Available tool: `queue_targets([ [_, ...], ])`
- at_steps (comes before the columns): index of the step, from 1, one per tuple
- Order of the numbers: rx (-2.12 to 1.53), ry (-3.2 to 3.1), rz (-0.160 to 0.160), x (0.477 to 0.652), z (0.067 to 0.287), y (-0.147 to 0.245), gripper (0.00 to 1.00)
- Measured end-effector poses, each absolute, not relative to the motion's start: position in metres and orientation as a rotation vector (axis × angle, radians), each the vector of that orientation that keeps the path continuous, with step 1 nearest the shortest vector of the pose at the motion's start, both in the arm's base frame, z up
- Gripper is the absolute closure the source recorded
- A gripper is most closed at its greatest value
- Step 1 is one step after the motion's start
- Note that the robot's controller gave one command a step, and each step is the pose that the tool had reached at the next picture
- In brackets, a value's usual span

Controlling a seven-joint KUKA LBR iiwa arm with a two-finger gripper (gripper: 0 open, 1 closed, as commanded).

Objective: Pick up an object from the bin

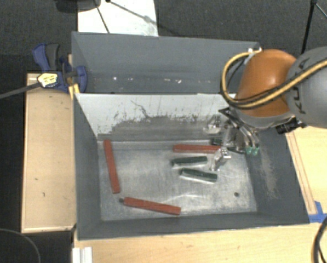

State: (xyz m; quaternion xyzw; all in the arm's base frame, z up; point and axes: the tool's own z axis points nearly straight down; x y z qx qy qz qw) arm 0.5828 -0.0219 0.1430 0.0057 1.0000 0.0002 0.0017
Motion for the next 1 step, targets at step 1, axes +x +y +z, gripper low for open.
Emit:
queue_targets([
  [1,-0.181,3.124,0.001,0.5571,0.0757,0.0199,1.00],
])
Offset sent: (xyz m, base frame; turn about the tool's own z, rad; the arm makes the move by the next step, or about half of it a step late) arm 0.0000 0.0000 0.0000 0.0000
